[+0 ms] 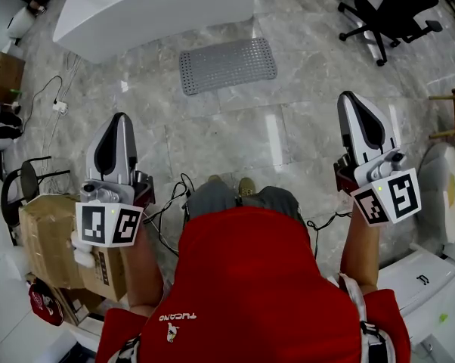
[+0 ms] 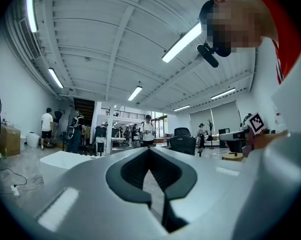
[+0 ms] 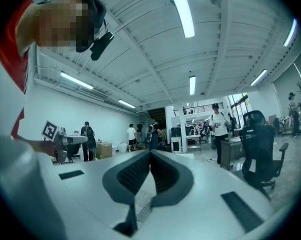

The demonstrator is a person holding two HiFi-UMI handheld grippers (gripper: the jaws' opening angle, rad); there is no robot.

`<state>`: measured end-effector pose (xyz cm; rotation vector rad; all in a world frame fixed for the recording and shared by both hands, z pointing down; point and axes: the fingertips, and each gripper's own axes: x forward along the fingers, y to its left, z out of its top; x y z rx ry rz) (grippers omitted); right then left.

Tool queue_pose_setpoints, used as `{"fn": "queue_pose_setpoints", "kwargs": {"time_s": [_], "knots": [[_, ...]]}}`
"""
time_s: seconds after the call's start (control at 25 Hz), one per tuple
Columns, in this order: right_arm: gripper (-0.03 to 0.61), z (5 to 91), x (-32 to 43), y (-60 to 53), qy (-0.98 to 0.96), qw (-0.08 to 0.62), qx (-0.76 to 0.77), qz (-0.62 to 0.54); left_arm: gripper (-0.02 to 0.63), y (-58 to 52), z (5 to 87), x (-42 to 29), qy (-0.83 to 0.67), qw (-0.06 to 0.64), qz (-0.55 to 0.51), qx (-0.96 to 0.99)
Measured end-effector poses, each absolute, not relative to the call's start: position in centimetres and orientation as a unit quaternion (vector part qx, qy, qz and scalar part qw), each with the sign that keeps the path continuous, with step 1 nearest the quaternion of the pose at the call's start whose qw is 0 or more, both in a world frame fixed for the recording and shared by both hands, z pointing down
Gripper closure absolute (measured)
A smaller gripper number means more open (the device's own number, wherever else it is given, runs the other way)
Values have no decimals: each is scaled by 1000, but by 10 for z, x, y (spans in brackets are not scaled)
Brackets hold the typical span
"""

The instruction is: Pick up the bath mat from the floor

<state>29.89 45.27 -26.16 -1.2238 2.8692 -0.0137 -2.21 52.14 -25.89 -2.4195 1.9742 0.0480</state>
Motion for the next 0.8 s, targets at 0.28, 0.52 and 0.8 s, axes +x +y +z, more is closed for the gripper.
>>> {"fn": "queue_pose_setpoints", "kwargs": {"time_s": [0.28, 0.52, 0.8], "knots": [[577, -260, 304, 441, 920, 14, -392, -6, 609, 515, -265, -22, 639, 18, 11, -769], [577, -257, 294, 426, 921, 6, -390, -3, 609, 498, -266, -39, 648, 24, 15, -762], [577, -256, 279, 387, 919, -5, -395, 0, 609, 458, -266, -64, 653, 33, 15, -757]]}}
